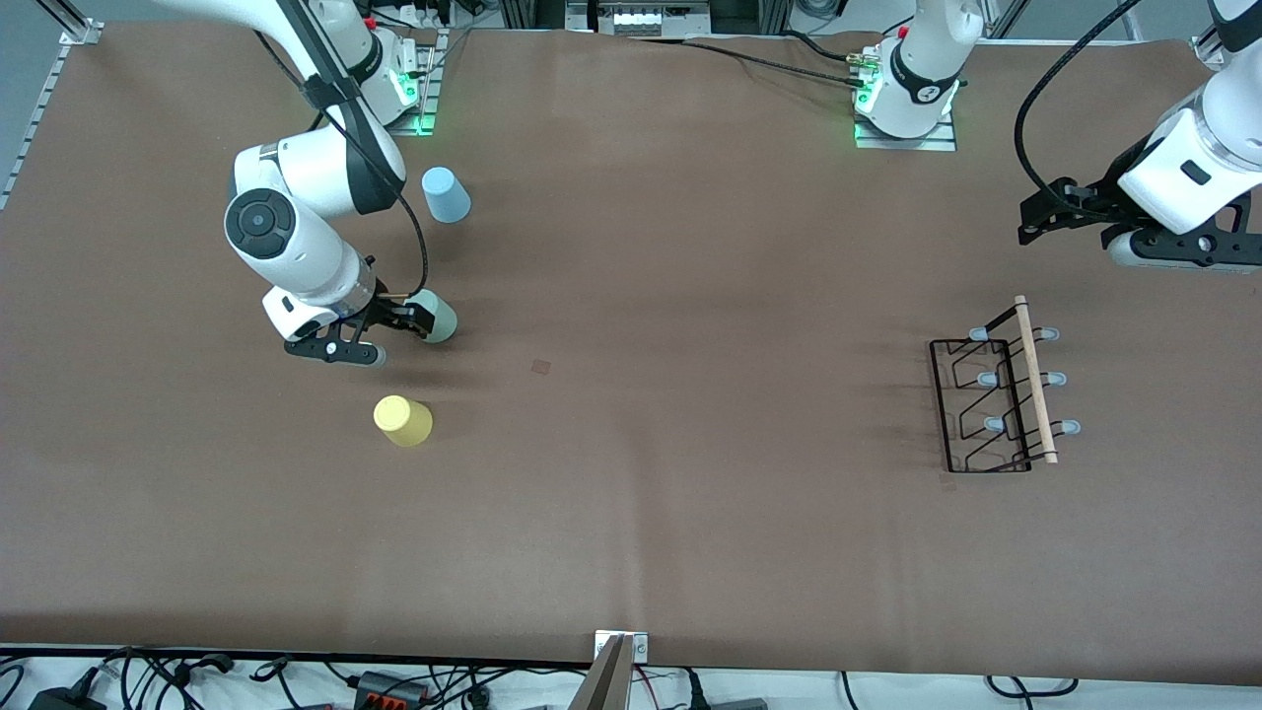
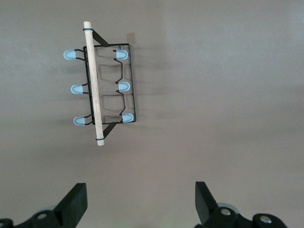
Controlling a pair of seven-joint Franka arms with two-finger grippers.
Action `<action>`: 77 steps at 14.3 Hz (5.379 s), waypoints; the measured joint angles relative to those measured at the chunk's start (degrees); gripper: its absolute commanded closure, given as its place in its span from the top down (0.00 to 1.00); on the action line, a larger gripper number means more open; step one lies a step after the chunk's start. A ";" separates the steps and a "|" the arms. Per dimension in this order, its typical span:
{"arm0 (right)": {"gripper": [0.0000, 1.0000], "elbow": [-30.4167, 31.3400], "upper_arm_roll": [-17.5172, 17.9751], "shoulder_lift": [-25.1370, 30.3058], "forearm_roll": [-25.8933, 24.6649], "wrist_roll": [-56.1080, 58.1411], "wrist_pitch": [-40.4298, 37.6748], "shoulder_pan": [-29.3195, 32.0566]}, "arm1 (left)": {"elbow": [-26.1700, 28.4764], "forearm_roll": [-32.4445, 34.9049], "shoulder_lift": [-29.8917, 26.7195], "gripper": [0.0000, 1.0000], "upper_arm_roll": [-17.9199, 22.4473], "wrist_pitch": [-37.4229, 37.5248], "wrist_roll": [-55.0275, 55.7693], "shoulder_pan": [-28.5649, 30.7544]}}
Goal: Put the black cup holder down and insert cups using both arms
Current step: 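Grasp the teal cup with the right gripper while the left gripper reaches the rack handle, then grasp the rack handle with the left gripper and drag it to mid-table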
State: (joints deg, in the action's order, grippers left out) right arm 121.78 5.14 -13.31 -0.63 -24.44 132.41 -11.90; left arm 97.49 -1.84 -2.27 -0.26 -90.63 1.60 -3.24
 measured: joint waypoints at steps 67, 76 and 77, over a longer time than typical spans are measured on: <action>1.00 9.43 -0.04 -3.21 0.00 -3.38 10.61 -2.82 | 11.11 3.94 14.54 0.01 -23.44 -33.94 18.40 6.18; 1.00 9.75 -0.01 -3.21 0.00 -3.88 10.72 -3.59 | 8.39 14.82 20.93 0.01 -27.18 -38.68 44.89 -6.73; 1.00 9.79 -0.02 -3.21 0.00 -3.89 10.72 -3.59 | 7.31 16.71 22.16 0.01 -27.19 -38.79 47.25 -8.13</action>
State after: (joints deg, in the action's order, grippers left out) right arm 131.57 5.12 -16.52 -0.62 -28.33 143.14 -15.48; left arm 104.80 14.88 19.89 -27.45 -129.42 48.85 -11.37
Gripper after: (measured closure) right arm 0.000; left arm 0.837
